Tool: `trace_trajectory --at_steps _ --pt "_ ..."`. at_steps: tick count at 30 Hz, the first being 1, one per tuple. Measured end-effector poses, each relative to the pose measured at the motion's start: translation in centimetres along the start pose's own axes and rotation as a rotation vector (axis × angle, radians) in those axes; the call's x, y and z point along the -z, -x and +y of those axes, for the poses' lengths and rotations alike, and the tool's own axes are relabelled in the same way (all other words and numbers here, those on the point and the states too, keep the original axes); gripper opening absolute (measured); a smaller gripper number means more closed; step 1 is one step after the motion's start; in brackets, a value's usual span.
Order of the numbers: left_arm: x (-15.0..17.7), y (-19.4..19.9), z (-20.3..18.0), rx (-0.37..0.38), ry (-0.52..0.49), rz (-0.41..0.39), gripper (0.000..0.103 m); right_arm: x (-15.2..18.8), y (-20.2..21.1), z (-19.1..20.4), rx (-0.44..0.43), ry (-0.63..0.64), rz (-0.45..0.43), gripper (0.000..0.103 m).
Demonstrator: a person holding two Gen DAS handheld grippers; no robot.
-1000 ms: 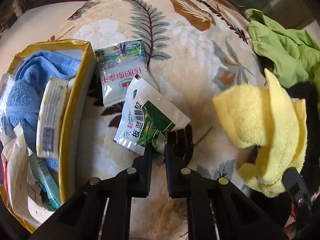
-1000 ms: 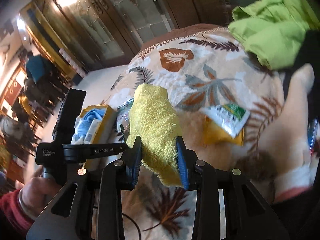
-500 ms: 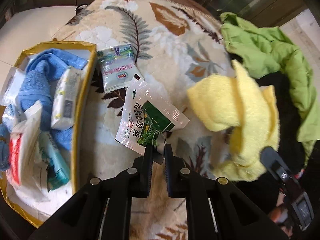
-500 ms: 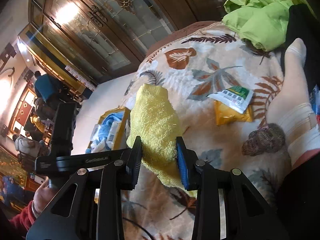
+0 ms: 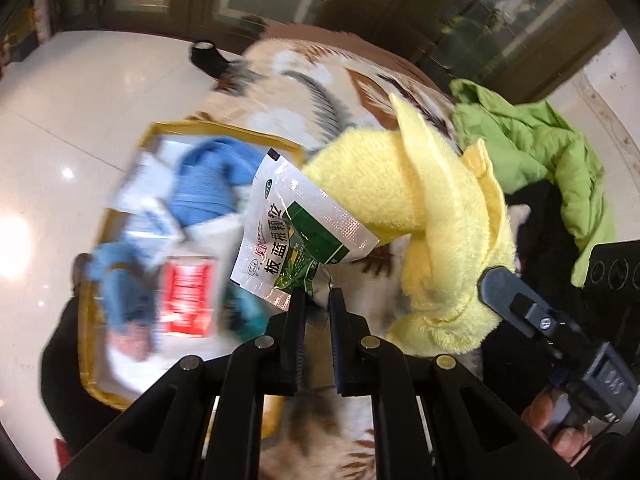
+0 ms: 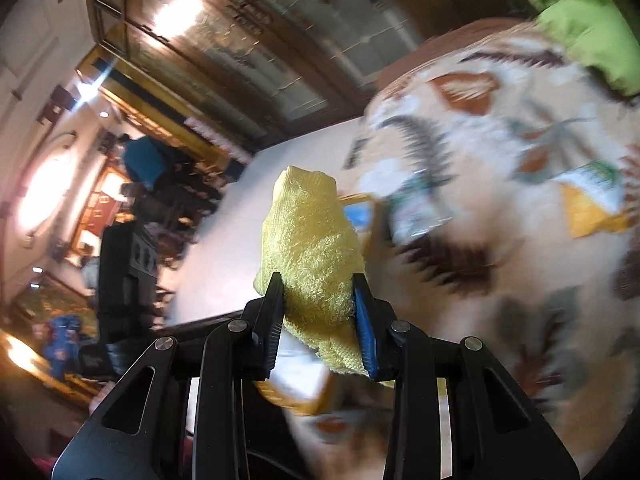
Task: Organize soft objects
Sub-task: 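Carry the yellow towel and sachet into the yellow-rimmed box and open both grippers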
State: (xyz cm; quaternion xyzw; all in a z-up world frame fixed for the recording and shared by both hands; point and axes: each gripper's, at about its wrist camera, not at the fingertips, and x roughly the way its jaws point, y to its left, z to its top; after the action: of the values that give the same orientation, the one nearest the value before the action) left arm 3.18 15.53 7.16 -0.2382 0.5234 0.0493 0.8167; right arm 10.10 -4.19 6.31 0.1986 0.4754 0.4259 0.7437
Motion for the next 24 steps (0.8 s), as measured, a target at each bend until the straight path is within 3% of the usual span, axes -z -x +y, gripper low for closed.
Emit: trace_trajectory --at_steps 6,11,16,20,24 --pt "-0.2 1.3 4.0 -0.067 0.05 -0.032 0.009 0.1 -4.4 2.8 -0.155 -0.119 0.024 0.032" --pt "-0.6 0.2 6.5 -0.143 0.066 -0.029 0.009 1.1 -8.8 1.6 -0.261 -0.3 0.032 0.032" --pt "-0.8 -3.1 8.1 -0.179 0.096 0.032 0.01 2.6 -13.2 -1.4 -0.174 -0.397 0.039 0.032" --pt "-0.9 -4.4 8.5 -0.214 0.099 0.039 0.01 3.1 -15.1 -2.0 -0.034 -0.291 0.047 0.032" --pt "-0.9 -5.1 8.2 -0.257 0.081 0.049 0.01 3.4 -15.9 -2.6 -0.022 -0.28 0.03 0.036"
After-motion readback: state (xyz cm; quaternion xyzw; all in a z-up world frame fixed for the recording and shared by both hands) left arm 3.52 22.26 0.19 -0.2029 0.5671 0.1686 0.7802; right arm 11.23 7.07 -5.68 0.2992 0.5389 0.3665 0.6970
